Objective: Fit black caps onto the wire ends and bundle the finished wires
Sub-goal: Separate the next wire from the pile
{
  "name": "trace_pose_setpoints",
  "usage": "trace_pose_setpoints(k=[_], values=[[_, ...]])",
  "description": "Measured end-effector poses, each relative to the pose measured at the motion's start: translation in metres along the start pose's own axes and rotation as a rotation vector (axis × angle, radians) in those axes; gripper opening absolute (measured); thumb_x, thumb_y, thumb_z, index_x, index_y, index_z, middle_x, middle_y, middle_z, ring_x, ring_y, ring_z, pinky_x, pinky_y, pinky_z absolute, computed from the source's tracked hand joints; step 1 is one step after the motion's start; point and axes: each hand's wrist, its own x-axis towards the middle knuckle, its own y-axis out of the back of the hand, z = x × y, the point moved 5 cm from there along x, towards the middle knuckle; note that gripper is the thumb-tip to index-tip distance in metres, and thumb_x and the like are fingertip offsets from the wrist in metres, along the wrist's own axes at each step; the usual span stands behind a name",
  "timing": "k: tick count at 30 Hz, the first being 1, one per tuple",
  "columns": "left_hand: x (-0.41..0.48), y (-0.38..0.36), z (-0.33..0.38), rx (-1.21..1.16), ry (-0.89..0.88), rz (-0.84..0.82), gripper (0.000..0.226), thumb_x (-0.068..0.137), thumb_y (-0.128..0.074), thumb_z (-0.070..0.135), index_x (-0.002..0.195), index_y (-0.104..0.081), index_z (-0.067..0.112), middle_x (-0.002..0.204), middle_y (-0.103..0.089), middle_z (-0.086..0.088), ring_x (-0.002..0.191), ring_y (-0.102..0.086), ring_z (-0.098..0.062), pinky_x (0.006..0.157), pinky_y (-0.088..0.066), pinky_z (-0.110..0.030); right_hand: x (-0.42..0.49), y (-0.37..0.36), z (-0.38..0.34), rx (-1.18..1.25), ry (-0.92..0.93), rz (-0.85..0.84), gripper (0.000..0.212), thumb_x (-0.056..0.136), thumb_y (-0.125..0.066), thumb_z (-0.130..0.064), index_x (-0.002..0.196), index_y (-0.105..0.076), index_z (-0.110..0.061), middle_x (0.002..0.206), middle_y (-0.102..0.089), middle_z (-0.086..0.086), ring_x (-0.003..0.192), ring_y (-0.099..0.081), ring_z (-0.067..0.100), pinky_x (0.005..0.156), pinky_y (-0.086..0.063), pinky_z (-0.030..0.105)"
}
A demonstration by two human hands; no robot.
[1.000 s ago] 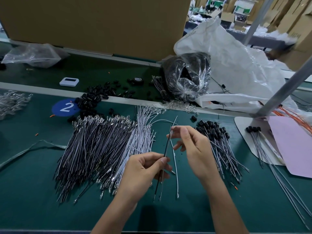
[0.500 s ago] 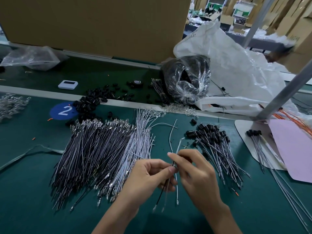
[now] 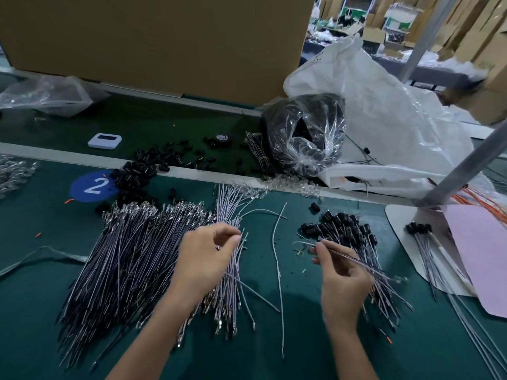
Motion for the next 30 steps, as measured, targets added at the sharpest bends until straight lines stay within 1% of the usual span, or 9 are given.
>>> trace_pose_setpoints(k=[4, 8, 10, 13, 17, 21, 26, 28, 30], values=[[0.013, 0.016, -0.018, 0.191, -0.012, 0.151, 0.013, 0.089, -0.069, 0.017, 0.100, -0.074, 0.022, 0.081, -0.068, 0.013, 0.073, -0.060, 0.006, 0.067, -0.045, -0.008, 0.008, -0.022, 0.018, 0.099, -0.136, -0.084, 0.012, 0.089, -0.066, -0.002, 0.086, -0.066, -0.013, 0.079, -0.075, 0.002, 0.072, -0.072, 0.020, 0.065, -0.057, 0.023], [0.036, 0.037, -0.026, 0.463, -0.017, 0.373, 0.014, 0.089, -0.068, 0.017, 0.102, -0.074, 0.018, 0.081, -0.072, -0.002, 0.069, -0.059, -0.015, 0.059, -0.043, -0.023, 0.012, -0.040, 0.026, 0.077, -0.128, -0.165, 0.008, 0.090, -0.065, -0.003, 0.087, -0.064, -0.011, 0.080, -0.074, 0.002, 0.074, -0.073, 0.019, 0.063, -0.057, 0.024], [0.059, 0.049, -0.029, 0.612, -0.016, 0.438, 0.019, 0.090, -0.066, 0.016, 0.107, -0.073, 0.014, 0.086, -0.073, -0.010, 0.083, -0.061, -0.029, 0.074, -0.046, -0.037, 0.015, -0.042, 0.031, 0.063, -0.139, -0.158, 0.010, 0.088, -0.068, -0.004, 0.085, -0.064, -0.012, 0.078, -0.073, 0.002, 0.071, -0.072, 0.018, 0.064, -0.056, 0.025], [0.101, 0.057, -0.043, 0.732, 0.084, 0.328, 0.032, 0.089, -0.064, 0.011, 0.121, -0.065, 0.012, 0.105, -0.070, -0.016, 0.101, -0.059, -0.037, 0.084, -0.046, -0.043, 0.016, -0.042, 0.033, 0.056, -0.138, -0.163, 0.011, 0.085, -0.072, -0.005, 0.082, -0.065, -0.013, 0.076, -0.072, 0.003, 0.069, -0.071, 0.019, 0.065, -0.055, 0.023], [0.143, 0.059, -0.061, 0.637, 0.240, 0.146, 0.033, 0.085, -0.058, 0.001, 0.113, -0.069, 0.015, 0.110, -0.066, -0.016, 0.096, -0.062, -0.037, 0.071, -0.048, -0.037, 0.015, -0.042, 0.033, 0.051, -0.140, -0.192, 0.010, 0.084, -0.072, -0.006, 0.082, -0.066, -0.012, 0.075, -0.070, 0.003, 0.067, -0.069, 0.021, 0.064, -0.054, 0.024], [0.163, 0.066, -0.071, 0.534, 0.300, 0.082, 0.017, 0.085, -0.064, 0.000, 0.093, -0.075, 0.011, 0.107, -0.068, -0.017, 0.094, -0.063, -0.034, 0.075, -0.049, -0.034, 0.016, -0.043, 0.033, 0.035, -0.165, -0.213, 0.009, 0.085, -0.073, -0.009, 0.081, -0.066, -0.013, 0.075, -0.070, 0.003, 0.066, -0.068, 0.021, 0.064, -0.054, 0.025], [0.161, 0.074, -0.064, 0.372, 0.218, 0.188, 0.020, 0.079, -0.077, 0.003, 0.099, -0.073, 0.003, 0.105, -0.070, -0.018, 0.093, -0.064, -0.028, 0.084, -0.049, -0.030, 0.015, -0.042, 0.032, 0.027, -0.165, -0.201, 0.010, 0.085, -0.073, -0.009, 0.080, -0.066, -0.013, 0.074, -0.070, 0.003, 0.065, -0.067, 0.021, 0.063, -0.054, 0.027], [0.143, 0.070, -0.046, 0.168, 0.128, 0.266, 0.027, 0.074, -0.083, 0.009, 0.099, -0.074, 0.007, 0.097, -0.072, -0.008, 0.081, -0.065, -0.014, 0.079, -0.050, -0.022, 0.015, -0.042, 0.033, 0.033, -0.166, -0.199, 0.010, 0.085, -0.073, -0.009, 0.080, -0.066, -0.013, 0.074, -0.070, 0.004, 0.066, -0.067, 0.022, 0.063, -0.053, 0.027], [0.115, 0.055, -0.028, -0.119, 0.044, 0.269, 0.023, 0.070, -0.084, 0.009, 0.090, -0.076, 0.017, 0.098, -0.070, 0.007, 0.080, -0.067, -0.003, 0.077, -0.051, -0.015, 0.016, -0.043, 0.032, 0.034, -0.164, -0.212, 0.009, 0.086, -0.072, -0.010, 0.081, -0.065, -0.012, 0.075, -0.071, 0.004, 0.066, -0.068, 0.020, 0.063, -0.053, 0.025]])
